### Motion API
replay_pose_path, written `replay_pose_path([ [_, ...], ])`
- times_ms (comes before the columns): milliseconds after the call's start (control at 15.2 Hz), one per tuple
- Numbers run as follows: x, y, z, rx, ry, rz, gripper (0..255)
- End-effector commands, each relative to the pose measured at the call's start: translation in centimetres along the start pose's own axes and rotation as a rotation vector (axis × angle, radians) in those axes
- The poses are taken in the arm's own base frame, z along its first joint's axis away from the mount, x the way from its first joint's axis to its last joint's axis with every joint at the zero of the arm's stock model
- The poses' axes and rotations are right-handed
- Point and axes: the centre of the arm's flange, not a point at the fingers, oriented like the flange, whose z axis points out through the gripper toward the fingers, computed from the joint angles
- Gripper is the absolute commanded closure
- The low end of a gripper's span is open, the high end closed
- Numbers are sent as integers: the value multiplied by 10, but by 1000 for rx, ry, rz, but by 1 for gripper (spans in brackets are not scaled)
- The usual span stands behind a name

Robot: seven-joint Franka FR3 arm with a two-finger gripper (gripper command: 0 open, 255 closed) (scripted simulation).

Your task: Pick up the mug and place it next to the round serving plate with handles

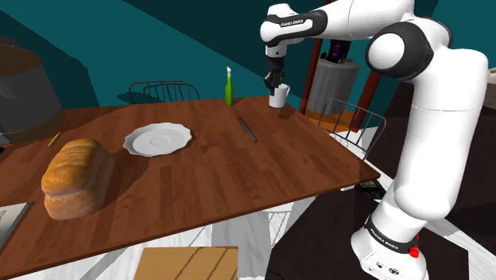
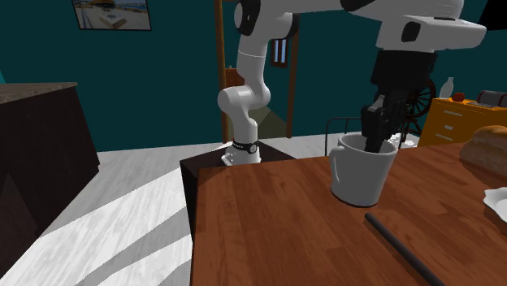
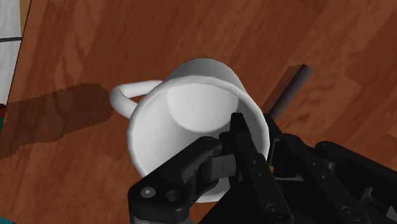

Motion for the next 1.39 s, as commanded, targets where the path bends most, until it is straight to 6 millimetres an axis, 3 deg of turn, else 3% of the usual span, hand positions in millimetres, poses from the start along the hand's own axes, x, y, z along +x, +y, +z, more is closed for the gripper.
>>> replay_pose_path([
  [0,0,-26,0,0,0,1,255],
  [1320,7,-289,12,0,0,1,255],
])
